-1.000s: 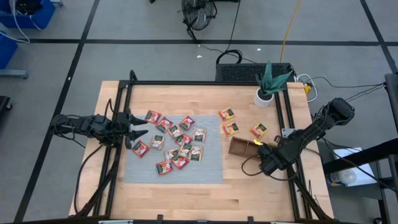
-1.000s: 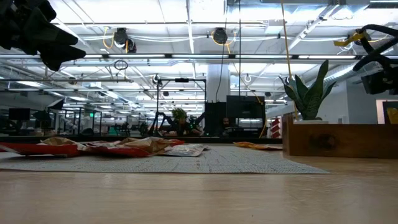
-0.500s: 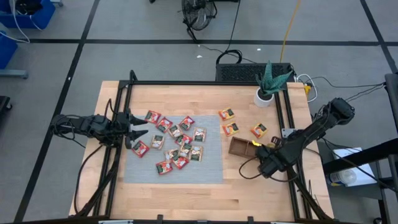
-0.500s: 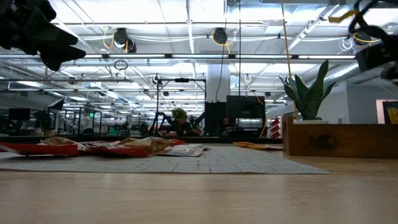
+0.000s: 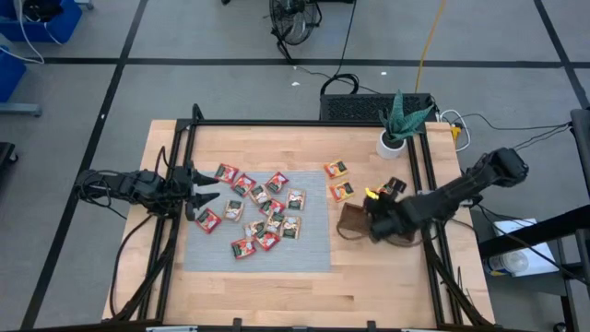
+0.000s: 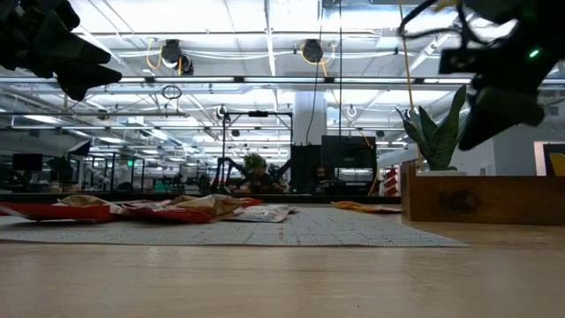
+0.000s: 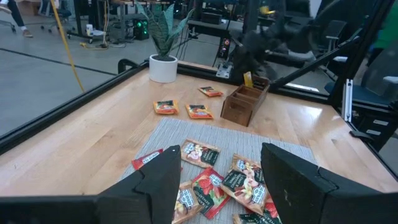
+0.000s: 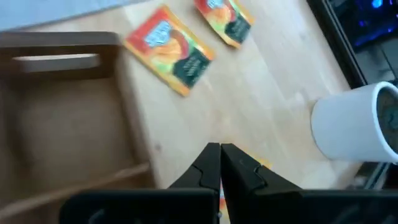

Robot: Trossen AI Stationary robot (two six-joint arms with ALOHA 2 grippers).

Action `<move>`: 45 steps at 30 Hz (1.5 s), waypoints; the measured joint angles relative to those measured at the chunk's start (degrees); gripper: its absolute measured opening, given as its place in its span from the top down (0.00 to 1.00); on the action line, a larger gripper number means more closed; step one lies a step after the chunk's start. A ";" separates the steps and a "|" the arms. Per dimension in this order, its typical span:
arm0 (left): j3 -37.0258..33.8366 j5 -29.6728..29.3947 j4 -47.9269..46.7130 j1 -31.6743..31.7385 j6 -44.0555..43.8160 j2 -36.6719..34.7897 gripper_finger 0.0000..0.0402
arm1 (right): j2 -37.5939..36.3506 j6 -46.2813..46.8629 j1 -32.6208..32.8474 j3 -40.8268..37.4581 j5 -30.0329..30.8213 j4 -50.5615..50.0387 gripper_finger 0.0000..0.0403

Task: Pick & Place Tea
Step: Adjust the wooden organizer on the table, then put the yellow tea bag into the right section of the wooden organizer

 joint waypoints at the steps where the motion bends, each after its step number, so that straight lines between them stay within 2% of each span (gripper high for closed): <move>1: 0.00 0.00 0.02 0.00 0.00 0.00 0.44 | 0.00 -2.60 -1.93 -0.83 -0.45 2.72 1.00; 5: 0.01 0.00 0.01 -0.01 0.01 0.00 0.44 | 0.02 -15.69 -8.52 -4.97 -9.72 18.41 1.00; 8: 0.00 0.00 0.02 0.00 0.00 -0.02 0.44 | 0.02 -21.41 -10.84 -5.97 -16.79 25.42 1.00; 19: 0.02 0.00 0.02 0.00 0.02 0.00 0.44 | -0.02 -25.32 -10.52 -5.84 -27.10 28.73 1.00; 23: 0.00 0.00 0.01 0.00 0.01 0.00 0.44 | -0.02 -25.92 -9.63 -5.84 -28.03 29.33 1.00; 29: 0.00 0.02 0.00 0.00 0.02 0.00 0.44 | -4.64 -24.65 -11.20 -5.81 -20.92 24.76 1.00; 31: 0.00 0.01 0.00 0.00 0.01 0.00 0.44 | -7.35 -23.26 -13.10 -5.79 -20.27 21.27 0.99; 34: 0.00 0.02 0.00 0.00 0.00 -0.01 0.44 | -10.65 -20.59 -17.63 -5.78 -21.55 14.67 0.92; 38: 0.00 0.02 0.02 -0.02 0.00 0.00 0.44 | -12.66 -22.16 -24.44 -5.78 -26.86 8.10 0.78; 42: 0.01 0.02 0.02 0.00 0.01 0.00 0.44 | -10.46 -25.30 -29.16 -5.78 -31.26 5.41 0.60; 45: 0.00 0.02 0.02 0.00 0.01 0.00 0.44 | -7.43 -26.82 -30.37 -5.78 -32.13 6.33 0.49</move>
